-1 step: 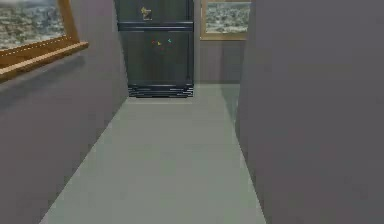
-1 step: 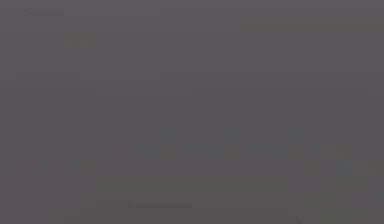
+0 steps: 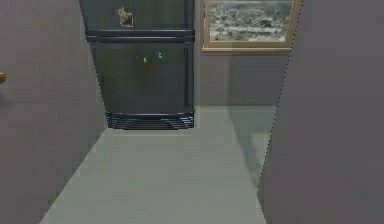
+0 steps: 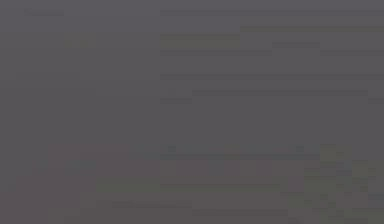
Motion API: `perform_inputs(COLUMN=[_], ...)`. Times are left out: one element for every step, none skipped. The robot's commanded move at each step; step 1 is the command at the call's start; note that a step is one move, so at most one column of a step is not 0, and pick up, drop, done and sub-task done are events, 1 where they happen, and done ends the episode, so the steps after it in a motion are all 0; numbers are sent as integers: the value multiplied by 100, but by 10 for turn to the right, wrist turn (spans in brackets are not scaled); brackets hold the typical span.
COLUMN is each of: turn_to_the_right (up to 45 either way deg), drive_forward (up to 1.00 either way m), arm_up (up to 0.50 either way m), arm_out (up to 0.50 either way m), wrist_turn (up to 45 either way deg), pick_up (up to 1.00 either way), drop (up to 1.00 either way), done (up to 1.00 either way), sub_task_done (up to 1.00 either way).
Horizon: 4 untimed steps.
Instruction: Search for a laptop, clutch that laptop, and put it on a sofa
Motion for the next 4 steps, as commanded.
perform_inputs(turn_to_the_right=[0, 0, 450, 0], drive_forward=[100, 55, 0, 40], arm_up=[0, 0, 0, 0], arm_out=[0, 0, 0, 0], wrist_turn=[0, 0, 0, 0], pick_up=[0, 0, 0, 0], drop=[0, 0, 0, 0], done=[0, 0, 0, 0], sub_task_done=[0, 0, 0, 0])
